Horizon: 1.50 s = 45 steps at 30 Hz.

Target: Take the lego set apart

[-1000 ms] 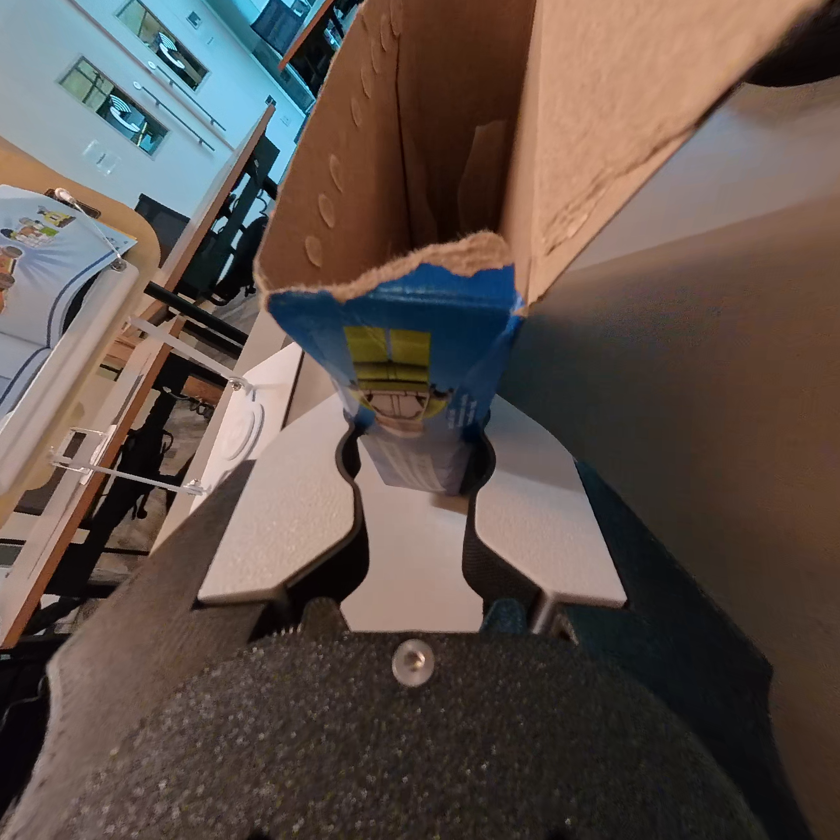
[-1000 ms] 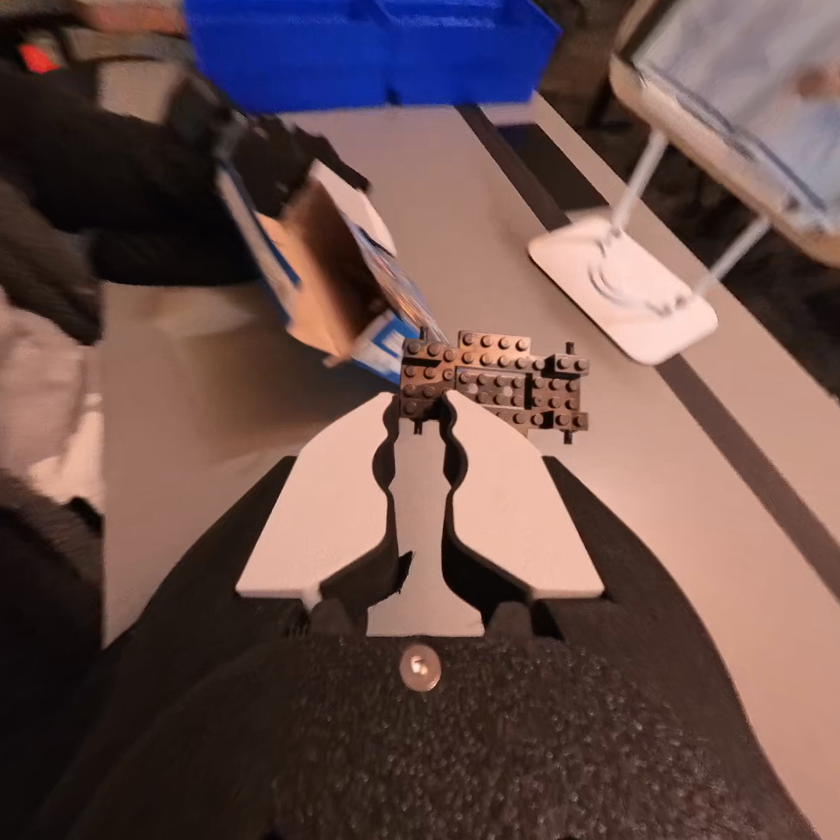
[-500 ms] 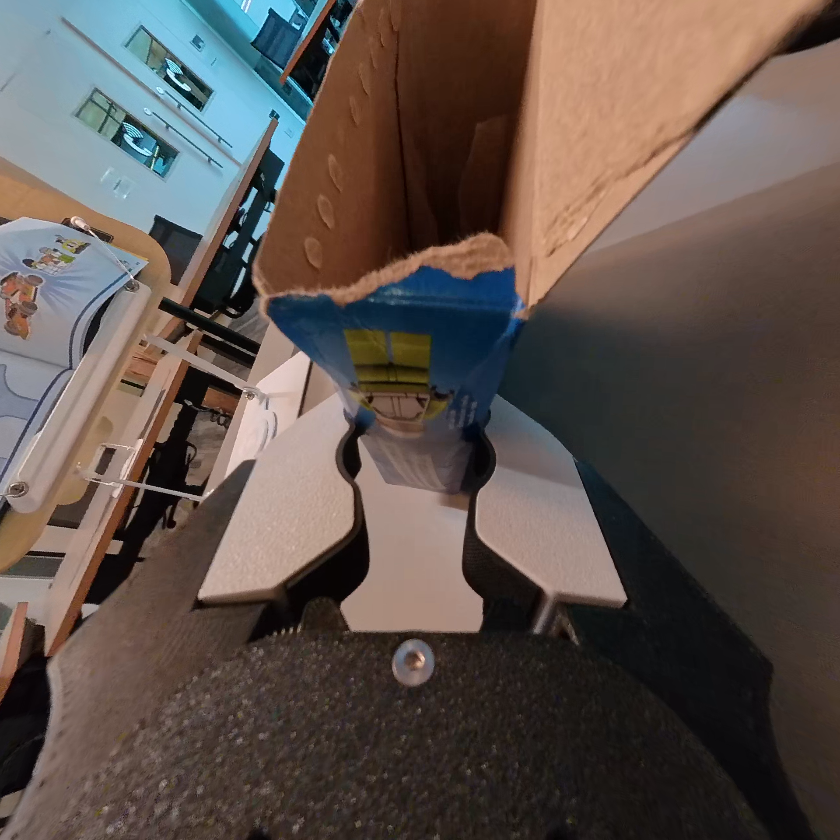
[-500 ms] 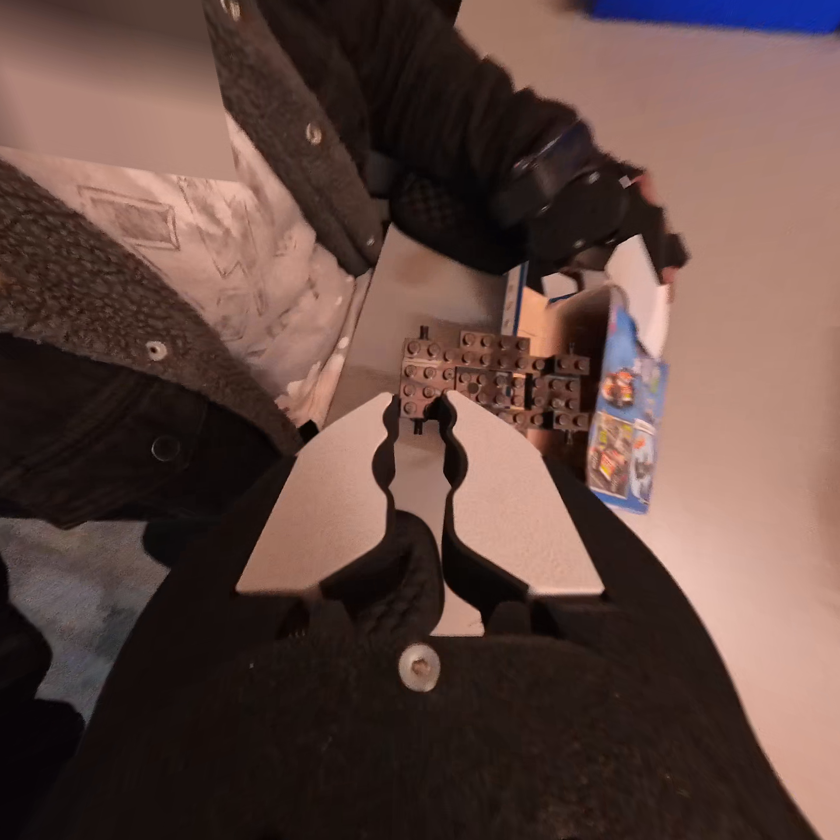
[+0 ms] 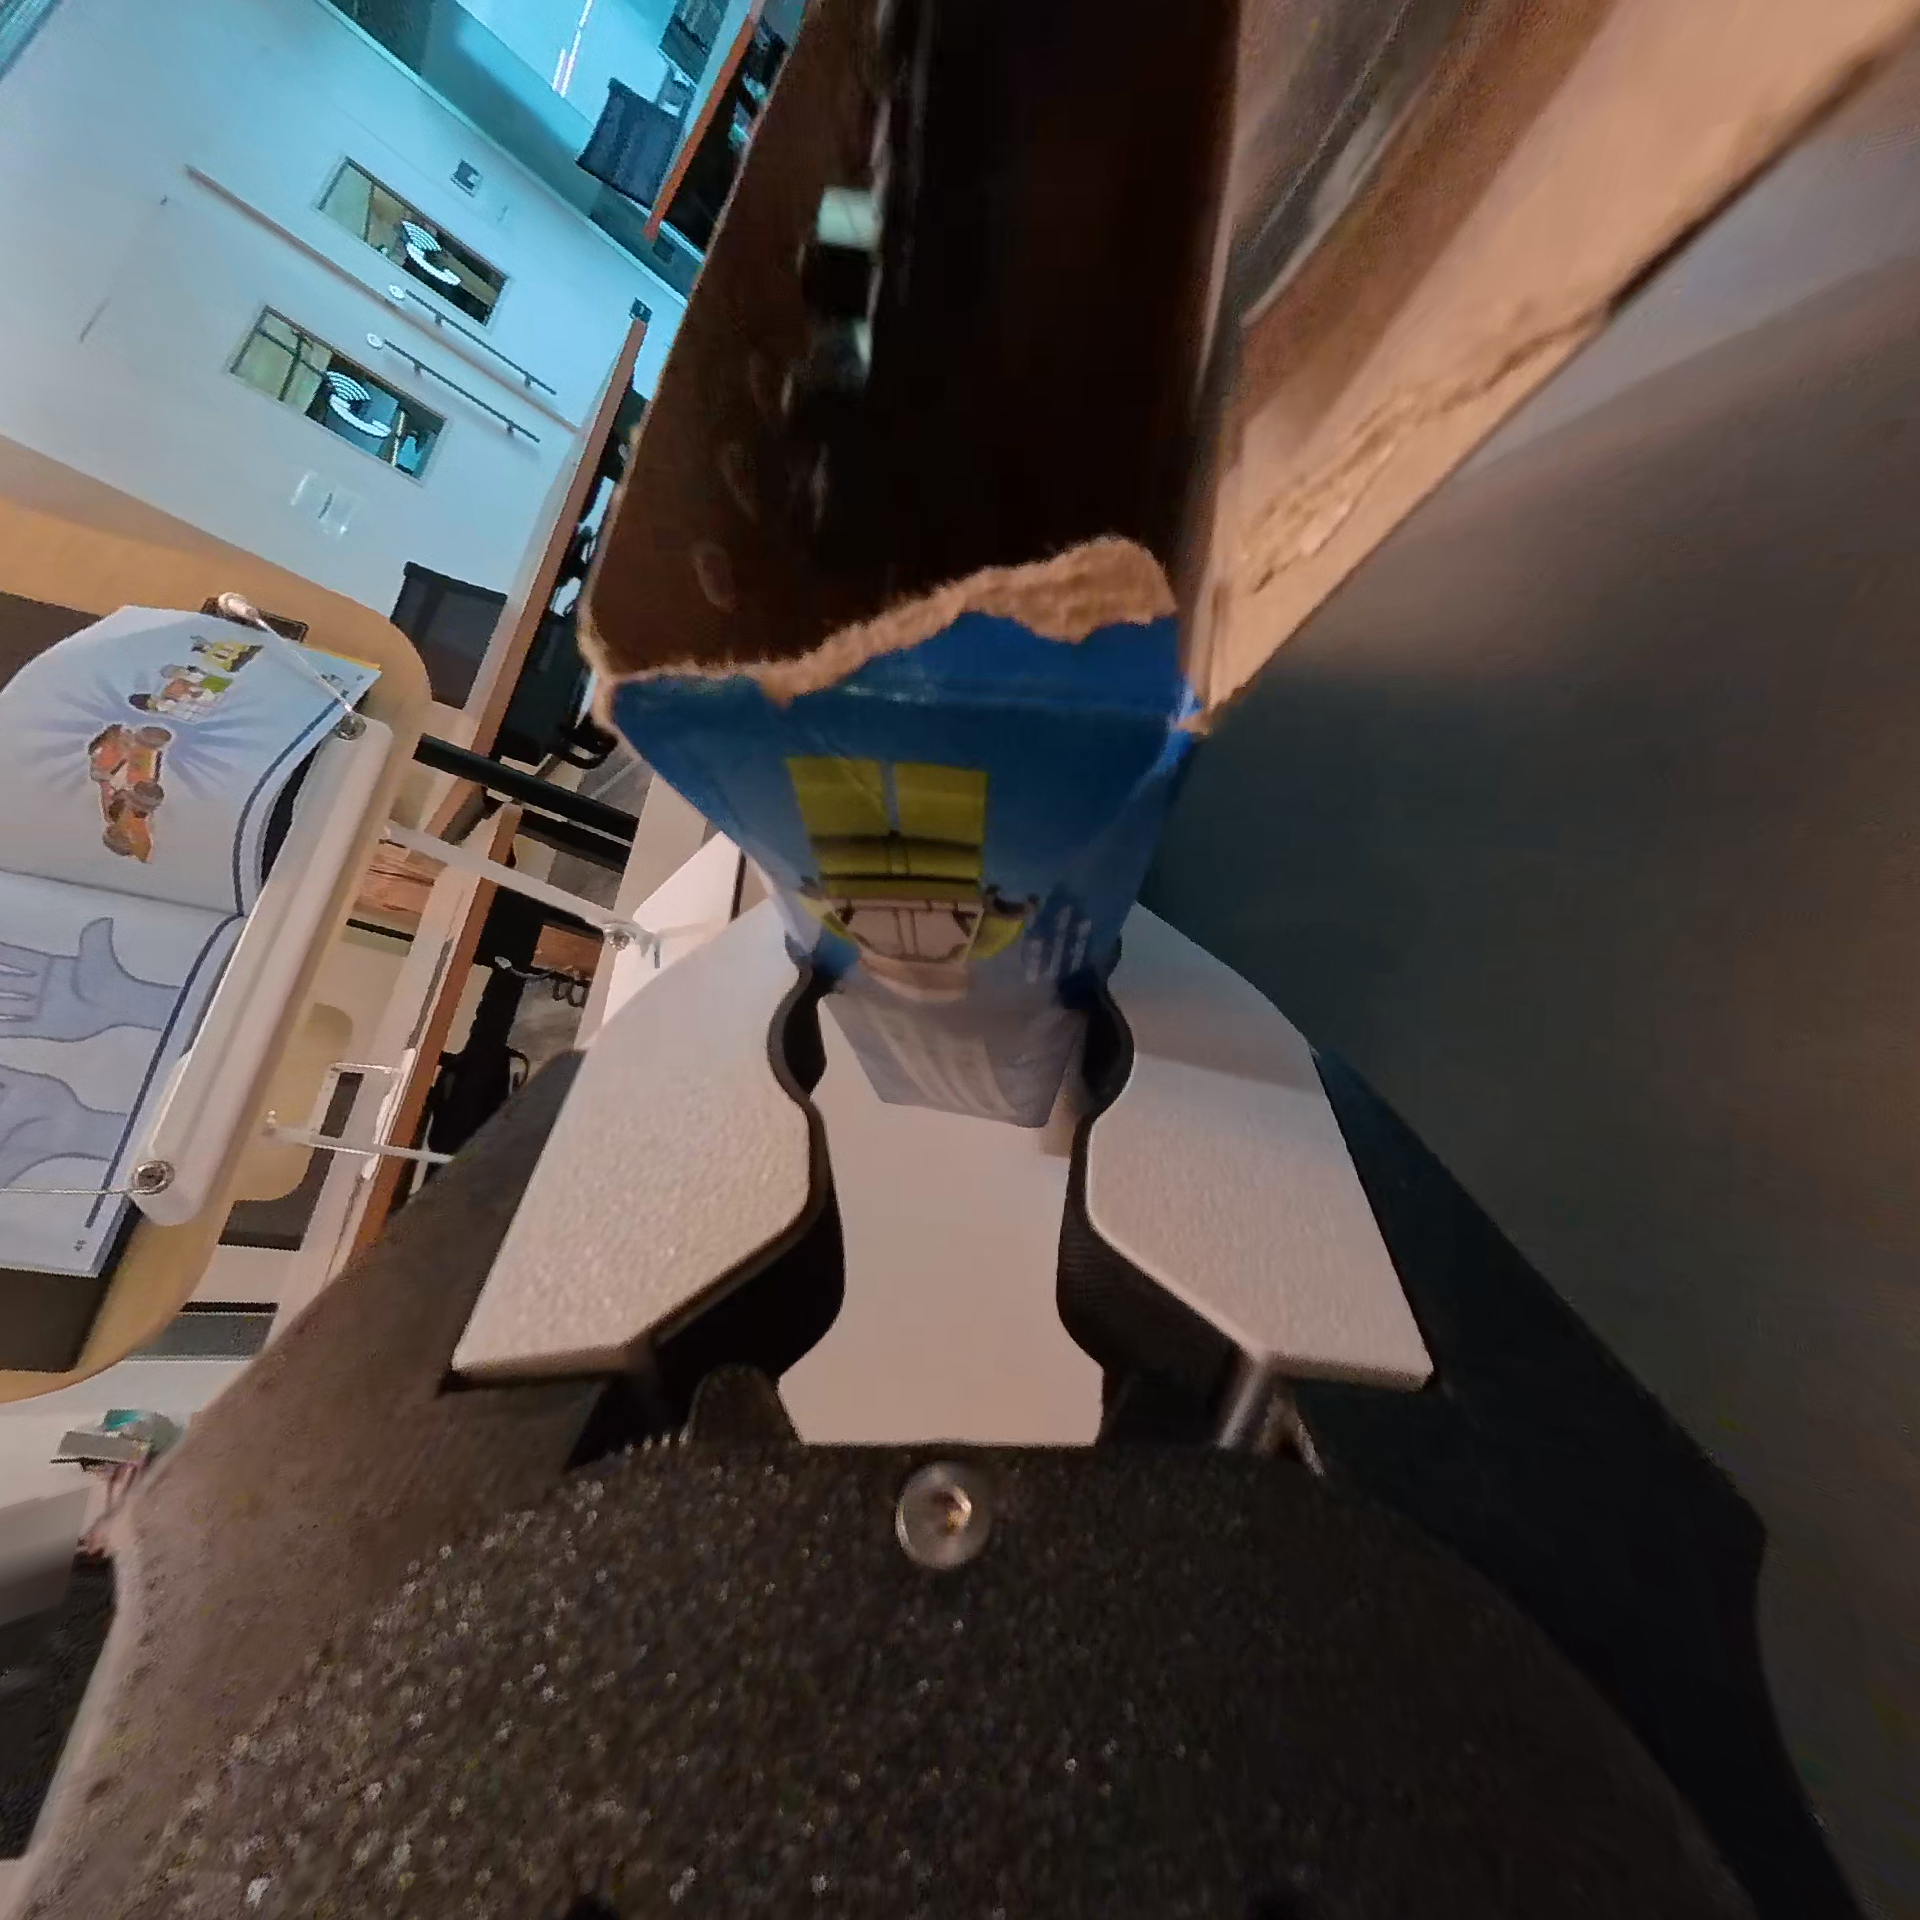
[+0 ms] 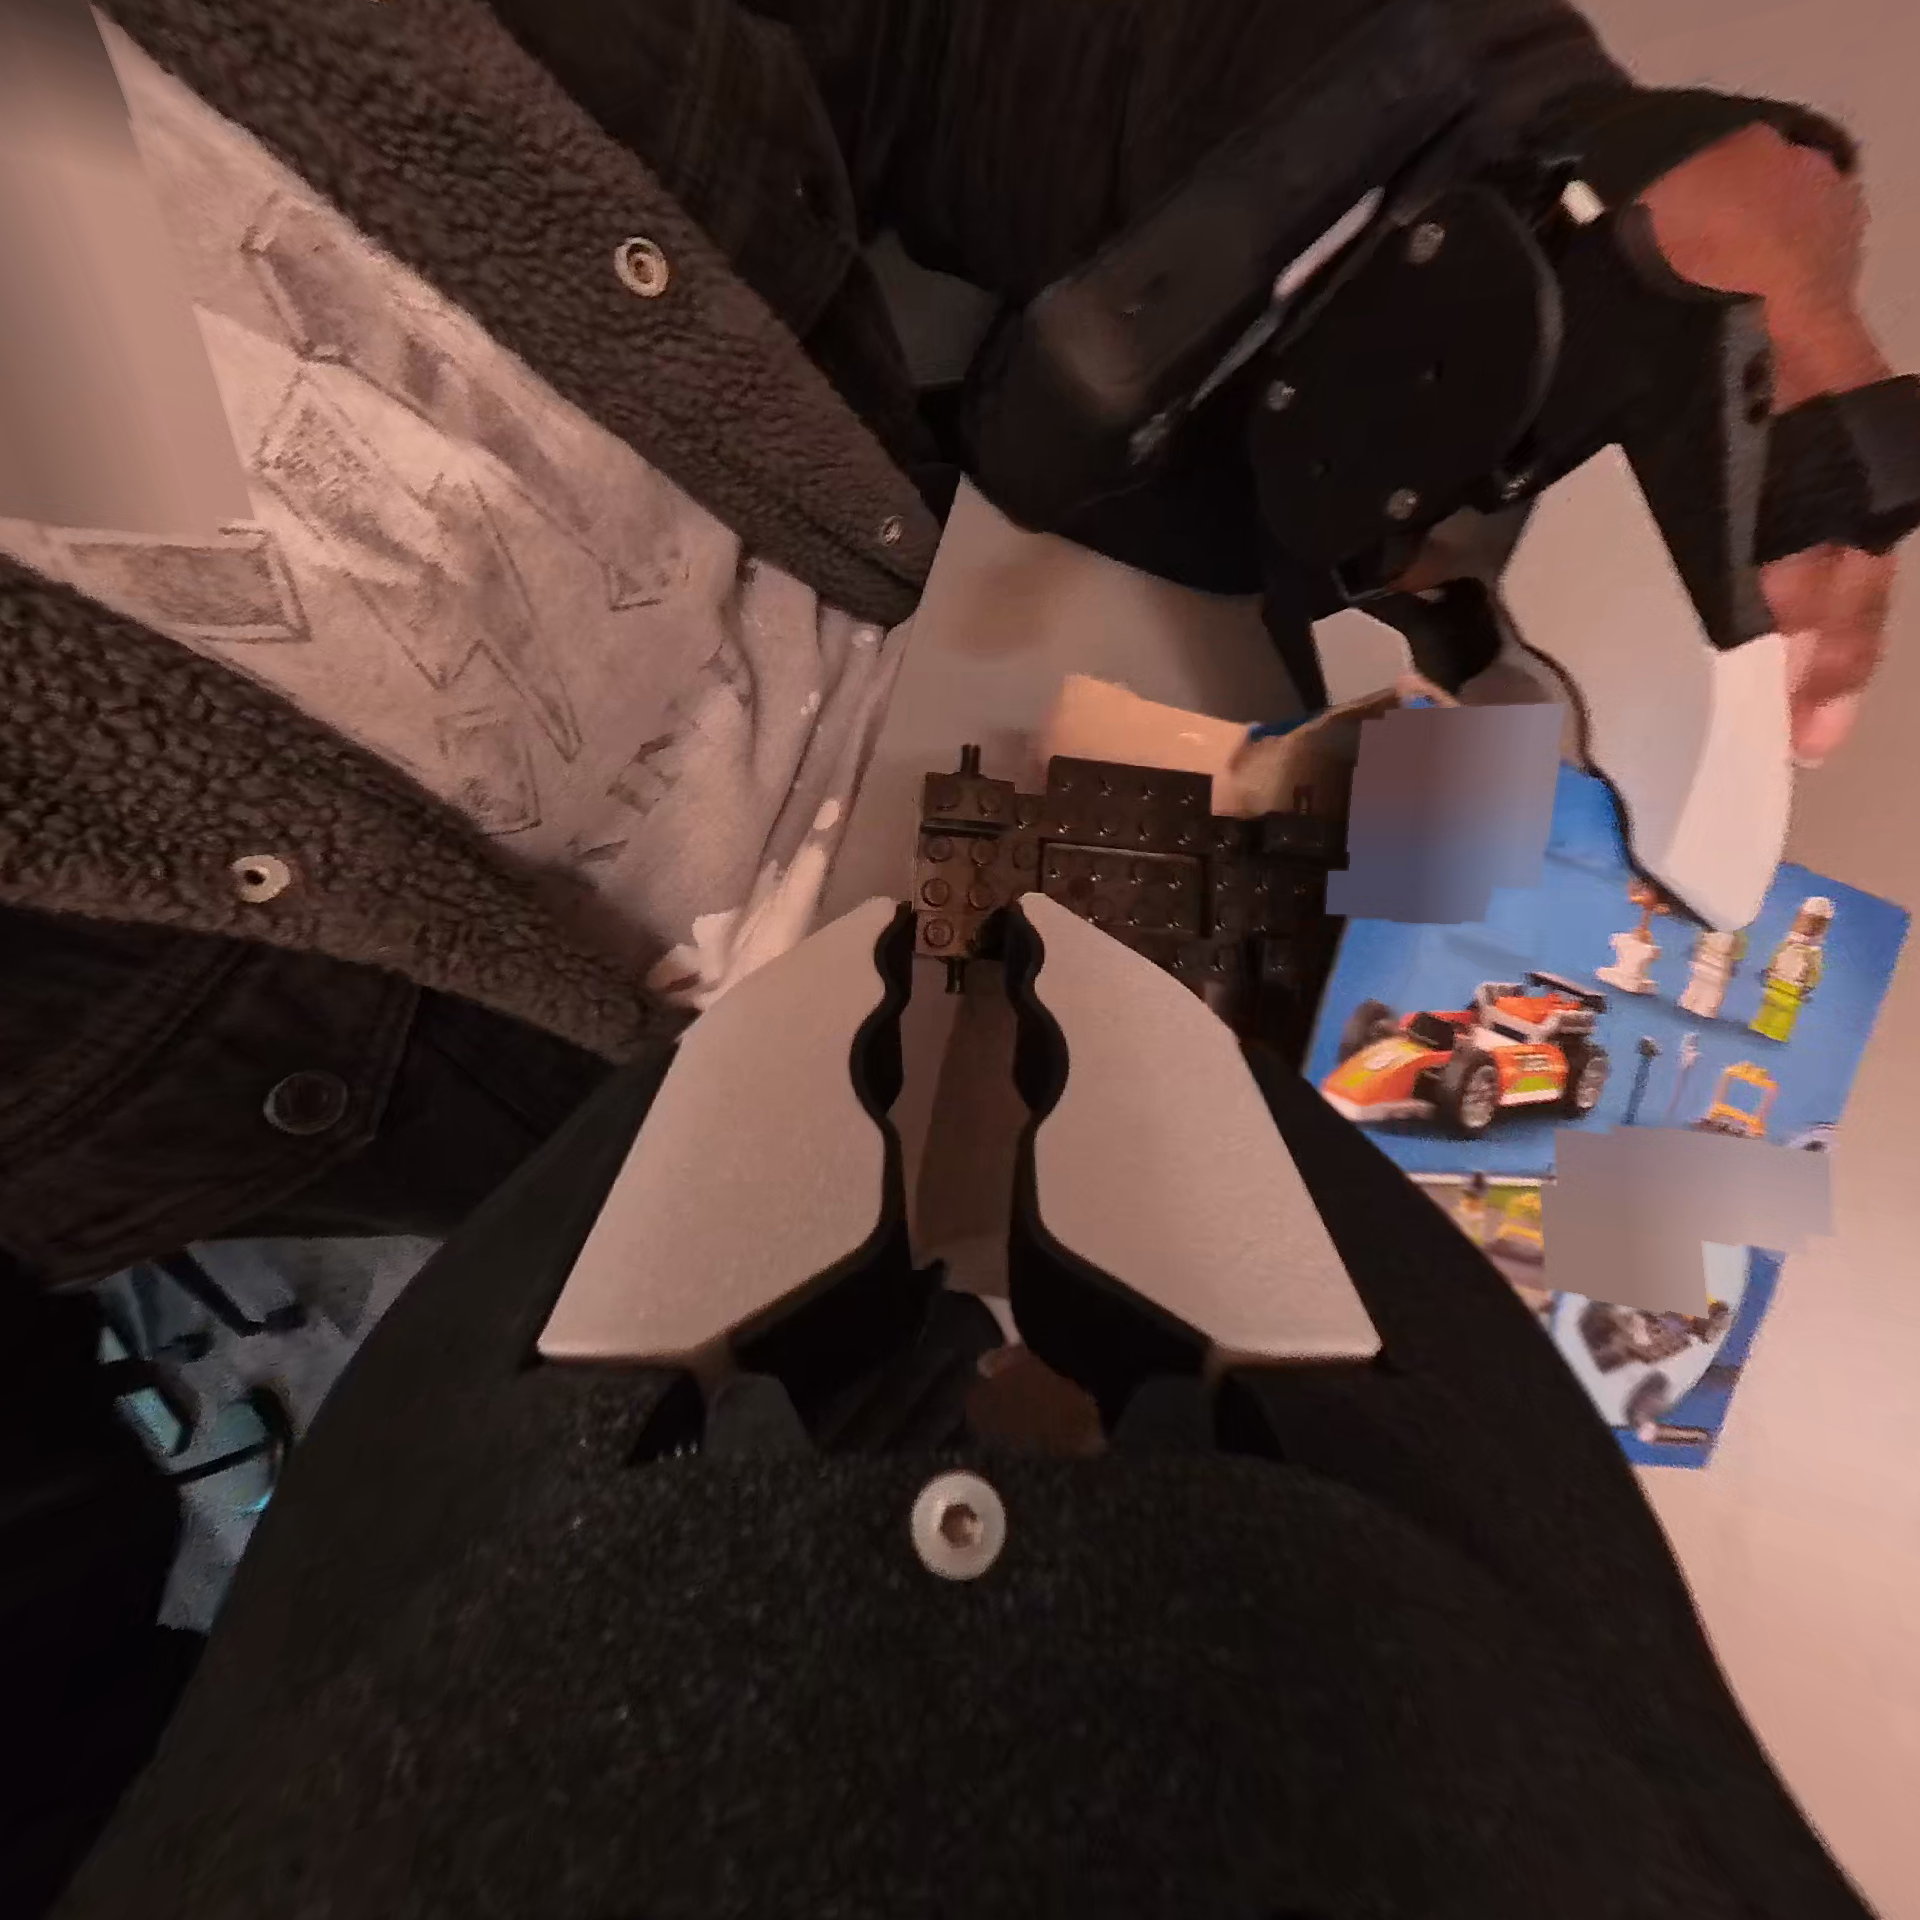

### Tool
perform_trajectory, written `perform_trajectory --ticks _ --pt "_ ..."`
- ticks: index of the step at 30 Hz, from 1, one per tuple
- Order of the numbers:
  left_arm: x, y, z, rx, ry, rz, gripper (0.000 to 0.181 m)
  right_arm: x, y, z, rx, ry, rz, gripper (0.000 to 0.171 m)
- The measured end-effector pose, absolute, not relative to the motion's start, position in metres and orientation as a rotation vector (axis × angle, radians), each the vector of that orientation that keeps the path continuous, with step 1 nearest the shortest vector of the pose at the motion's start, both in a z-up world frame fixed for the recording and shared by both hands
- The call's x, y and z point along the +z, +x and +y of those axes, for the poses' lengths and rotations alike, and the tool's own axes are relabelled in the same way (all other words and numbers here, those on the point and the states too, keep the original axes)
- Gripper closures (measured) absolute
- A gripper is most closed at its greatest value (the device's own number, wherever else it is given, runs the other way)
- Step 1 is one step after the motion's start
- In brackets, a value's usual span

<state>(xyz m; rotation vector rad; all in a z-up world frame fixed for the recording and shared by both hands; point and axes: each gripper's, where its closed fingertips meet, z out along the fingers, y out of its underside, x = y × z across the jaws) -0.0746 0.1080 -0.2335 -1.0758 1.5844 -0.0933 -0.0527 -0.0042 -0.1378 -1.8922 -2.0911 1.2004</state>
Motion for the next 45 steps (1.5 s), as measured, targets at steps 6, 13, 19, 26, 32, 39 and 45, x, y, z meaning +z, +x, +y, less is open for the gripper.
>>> perform_trajectory --ticks 6,13,19,26,32,39,45 --pt "-0.234 -0.074 0.107 -0.084 -1.063 1.593 0.134 -0.149 -0.063 0.014 1.072 -1.912 -2.065 0.154" --pt "-0.233 -0.071 0.101 -0.107 -1.046 1.605 0.135 -0.157 -0.069 0.063 0.695 -1.88 -1.869 0.171" --pt "-0.234 -0.072 0.102 -0.184 -1.106 1.588 0.135 -0.159 -0.069 0.072 0.378 -1.747 -1.846 0.171" --pt "-0.235 -0.072 0.102 -0.193 -1.119 1.584 0.135 -0.161 -0.059 0.075 0.236 -1.786 -1.879 0.123" --pt "-0.235 -0.072 0.101 -0.193 -1.133 1.586 0.135 -0.195 -0.066 0.081 -0.007 -1.854 -2.008 0.107" --pt "-0.237 -0.072 0.099 -0.194 -1.123 1.608 0.136 -0.201 -0.074 0.102 -0.108 -1.876 -1.99 0.11" --pt "-0.237 -0.074 0.102 -0.21 -1.155 1.595 0.136 -0.2 -0.076 0.111 -0.124 -1.861 -1.955 0.108"
